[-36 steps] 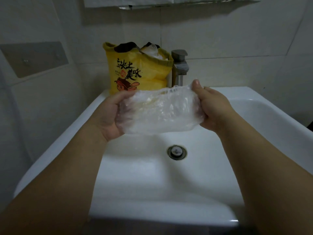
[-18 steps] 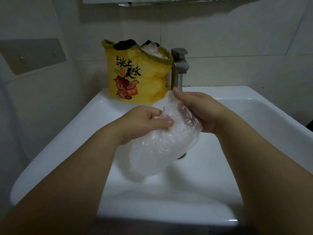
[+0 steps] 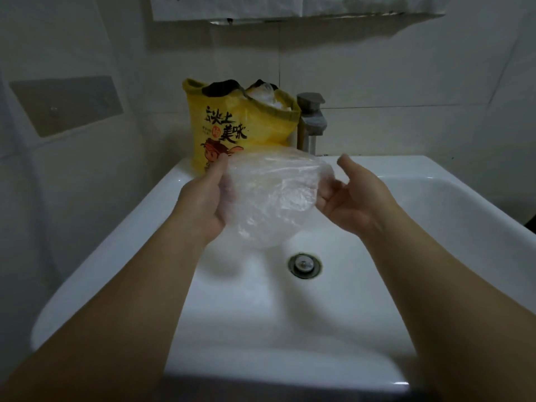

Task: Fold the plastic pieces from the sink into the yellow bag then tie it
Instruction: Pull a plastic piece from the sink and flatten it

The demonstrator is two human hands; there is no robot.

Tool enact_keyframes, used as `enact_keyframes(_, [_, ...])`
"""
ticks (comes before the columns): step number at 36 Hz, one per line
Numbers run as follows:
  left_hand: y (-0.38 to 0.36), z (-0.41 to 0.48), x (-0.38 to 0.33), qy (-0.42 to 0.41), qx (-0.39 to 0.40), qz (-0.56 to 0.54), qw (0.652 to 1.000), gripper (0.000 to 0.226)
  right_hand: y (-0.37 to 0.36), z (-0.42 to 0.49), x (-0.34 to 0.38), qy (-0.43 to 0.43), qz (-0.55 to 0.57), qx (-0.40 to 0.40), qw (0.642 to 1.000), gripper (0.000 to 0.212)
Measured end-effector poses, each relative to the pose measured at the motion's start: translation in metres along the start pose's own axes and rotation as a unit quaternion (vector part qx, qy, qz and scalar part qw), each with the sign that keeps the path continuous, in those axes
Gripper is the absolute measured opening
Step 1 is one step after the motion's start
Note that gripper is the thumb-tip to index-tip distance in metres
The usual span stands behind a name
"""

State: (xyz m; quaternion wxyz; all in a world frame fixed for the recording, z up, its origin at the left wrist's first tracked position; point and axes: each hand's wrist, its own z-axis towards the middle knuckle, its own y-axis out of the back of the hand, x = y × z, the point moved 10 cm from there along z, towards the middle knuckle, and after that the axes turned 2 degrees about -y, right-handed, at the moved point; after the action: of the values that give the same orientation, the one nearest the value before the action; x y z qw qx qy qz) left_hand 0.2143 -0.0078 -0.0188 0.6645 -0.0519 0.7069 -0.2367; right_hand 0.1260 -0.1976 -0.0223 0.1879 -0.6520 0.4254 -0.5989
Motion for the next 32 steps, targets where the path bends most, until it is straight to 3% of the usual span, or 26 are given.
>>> enact_keyframes(5, [-0.02,0.0,-0.009,-0.015,0.091,-0.036,0.995,0.042,-0.008,-0.006,0.013,0.064,-0.153,0.031,0.986,0.056])
enact_keyframes(7, [-0.021,0.0,-0.017,-0.041,0.114,-0.033,0.992,0.048,-0.005,-0.008,0.022,0.095,-0.125,0.009,0.988,0.045])
enact_keyframes(11, [-0.019,-0.002,-0.019,-0.047,0.114,0.006,0.992,0.034,-0.004,-0.01,0.03,0.088,-0.059,0.008,0.994,0.02])
enact_keyframes(13, [-0.018,-0.004,-0.019,-0.064,0.103,0.065,0.99,0.039,-0.011,-0.009,0.031,0.092,-0.088,0.051,0.991,0.026])
enact_keyframes(16, [-0.01,-0.005,-0.023,-0.112,0.058,0.182,0.975,0.044,-0.014,-0.009,0.03,0.12,-0.255,0.057,0.958,0.016])
enact_keyframes(18, [-0.003,-0.006,-0.031,-0.157,0.025,0.266,0.951,0.042,-0.008,-0.009,0.031,0.132,-0.338,0.01,0.932,0.044])
enact_keyframes(20, [0.0,-0.01,-0.04,-0.203,-0.01,0.364,0.909,0.034,-0.005,-0.008,0.033,0.154,-0.428,-0.026,0.89,0.049])
enact_keyframes(22, [0.001,-0.013,-0.044,-0.225,-0.038,0.434,0.872,0.02,-0.007,-0.009,0.035,0.176,-0.506,-0.044,0.843,0.034])
enact_keyframes(24, [0.003,-0.013,-0.045,-0.229,-0.042,0.437,0.869,0.012,-0.009,-0.013,0.036,0.19,-0.537,-0.052,0.82,0.005])
enact_keyframes(25, [0.005,-0.01,-0.044,-0.222,-0.038,0.419,0.88,0.009,-0.01,-0.015,0.037,0.196,-0.539,-0.053,0.817,0.011])
enact_keyframes(28, [0.007,-0.003,-0.037,-0.155,-0.007,0.296,0.942,0.008,-0.007,-0.014,0.039,0.187,-0.503,-0.046,0.842,0.027])
enact_keyframes(30, [0.002,-0.001,-0.029,-0.104,0.033,0.191,0.975,0.024,-0.006,-0.011,0.038,0.169,-0.436,-0.029,0.884,0.022])
enact_keyframes(32, [-0.007,0.001,-0.022,-0.07,0.072,0.123,0.987,0.04,-0.011,-0.011,0.033,0.143,-0.333,0.014,0.932,0.008])
